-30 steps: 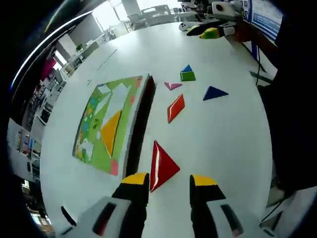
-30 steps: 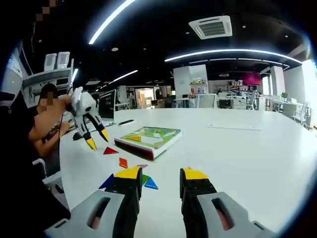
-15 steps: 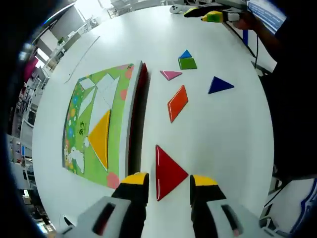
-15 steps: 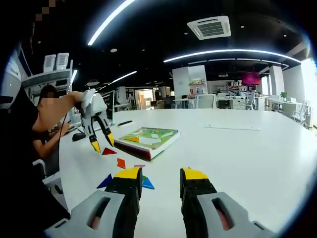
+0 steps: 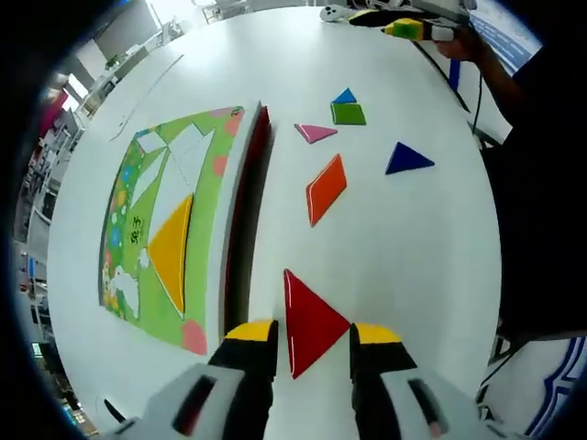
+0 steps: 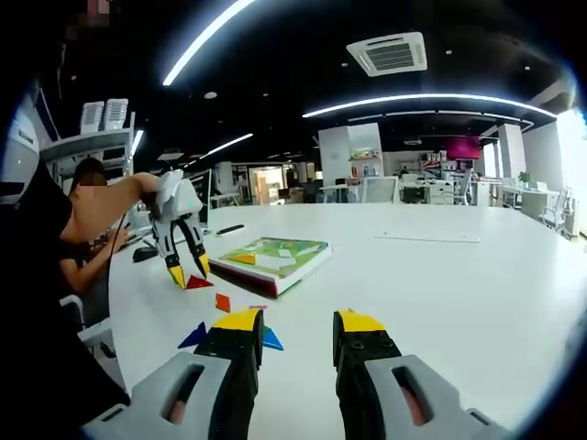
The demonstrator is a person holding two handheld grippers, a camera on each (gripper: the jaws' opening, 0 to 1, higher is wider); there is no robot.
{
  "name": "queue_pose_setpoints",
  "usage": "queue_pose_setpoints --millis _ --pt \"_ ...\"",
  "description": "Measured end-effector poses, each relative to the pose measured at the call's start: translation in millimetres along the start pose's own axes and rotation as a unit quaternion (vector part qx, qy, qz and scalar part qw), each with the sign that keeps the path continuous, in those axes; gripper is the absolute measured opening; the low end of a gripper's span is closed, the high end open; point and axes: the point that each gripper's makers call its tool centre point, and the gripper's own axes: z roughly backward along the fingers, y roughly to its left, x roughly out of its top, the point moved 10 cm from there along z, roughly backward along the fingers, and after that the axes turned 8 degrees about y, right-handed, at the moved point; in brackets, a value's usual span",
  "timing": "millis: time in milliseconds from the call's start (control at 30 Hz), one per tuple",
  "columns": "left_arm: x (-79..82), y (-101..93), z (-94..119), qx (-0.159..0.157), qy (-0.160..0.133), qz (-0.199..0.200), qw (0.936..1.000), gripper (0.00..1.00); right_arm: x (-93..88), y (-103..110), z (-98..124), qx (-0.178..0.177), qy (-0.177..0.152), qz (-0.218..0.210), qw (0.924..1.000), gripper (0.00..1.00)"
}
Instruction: Pick up the tangram pieces one by one and place each piece onto its matching region on the pattern sheet, fitting the shapes together until the outline on the sheet is completely filled by the tangram pieces
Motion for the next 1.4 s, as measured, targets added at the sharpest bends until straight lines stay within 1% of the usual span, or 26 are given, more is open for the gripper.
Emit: queue_pose_setpoints --millis 33,233,333,400,467,567,633,700,733,800,833,967,1000,1067,1100,1167,1200,1267,1400 --pt "-0.2 -2.0 0 -0.005 0.001 0.001 1.0 0.29 -0.1 0 0 -0.001 0.003 -0.001 1.0 0.32" --pt "-5.2 -3.2 0 0.0 -0.012 0.019 0.9997 0.29 4.4 0 -2 0.001 -0.004 0.006 1.0 0.32" --pt "-6.3 -4.8 2 0.002 -0.019 0.012 0.9997 0.28 1.9 1 -5 0.006 -0.002 0.004 1.0 0.32" --pt "-4.7 -5.5 6 -0.002 -0.031 0.006 0.9995 0.28 0.7 2 -5 0.009 0.002 0.001 1.0 0.32" --pt "-1.5 -5.1 15 0.0 -0.045 -0.002 0.999 0.28 0.6 1 -4 0.013 0.001 0.002 0.9999 0.32" --pt "4.9 -0.8 35 0.008 -0.067 -0.016 0.9976 0.28 1.6 -4 -1 0.003 -0.001 0.005 1.0 0.32" --pt "11.3 6.0 50 0.023 -0.088 -0.023 0.9956 0.28 1.6 -5 1 0.002 -0.007 0.002 1.0 0.32" --pt "18.9 13.8 61 0.04 -0.101 -0.032 0.9935 0.28 1.0 -4 1 0.005 -0.007 -0.002 1.0 0.32" --pt "26.2 20.0 67 0.054 -0.109 -0.056 0.991 0.28 0.8 -2 1 0.012 -0.006 -0.002 0.9999 0.32" --pt "38.4 30.4 73 0.054 -0.113 -0.058 0.9905 0.28 1.4 0 0 0.018 -0.005 0.001 0.9998 0.32" --pt "46.3 37.7 74 0.059 -0.116 -0.062 0.9896 0.28 1.8 1 -1 0.019 -0.005 0.003 0.9998 0.32" --pt "73.2 65.8 71 0.07 -0.114 -0.074 0.9882 0.28 3.0 -1 -3 0.018 -0.008 0.002 0.9998 0.32" --pt "79.0 72.7 67 0.07 -0.105 -0.087 0.9883 0.28 2.6 -1 -3 0.018 -0.008 0.002 0.9998 0.32" --pt "90.3 86.2 60 0.067 -0.098 -0.09 0.9888 0.28 0.1 -2 -4 0.018 -0.005 0.0 0.9998 0.32" --pt "96.3 94.2 53 0.061 -0.095 -0.09 0.9896 0.28 -1.9 -4 -3 0.018 -0.003 -0.002 0.9998 0.32" --pt "101.5 101.1 45 0.052 -0.088 -0.093 0.9904 0.28 -4.0 -6 -3 0.018 -0.001 -0.006 0.9998 0.32" --pt "103.3 105.6 38 0.049 -0.075 -0.093 0.9916 0.28 -5.2 -8 -2 0.019 -0.001 -0.009 0.9998 0.32" --pt "104.4 109.8 32 0.045 -0.063 -0.092 0.9928 0.28 -6.9 -10 -2 0.02 0.0 -0.012 0.9997 0.32" --pt "103.5 113.0 30 0.042 -0.064 -0.088 0.9932 0.28 -10.1 -17 -5 0.013 0.002 -0.018 0.9997 0.32"
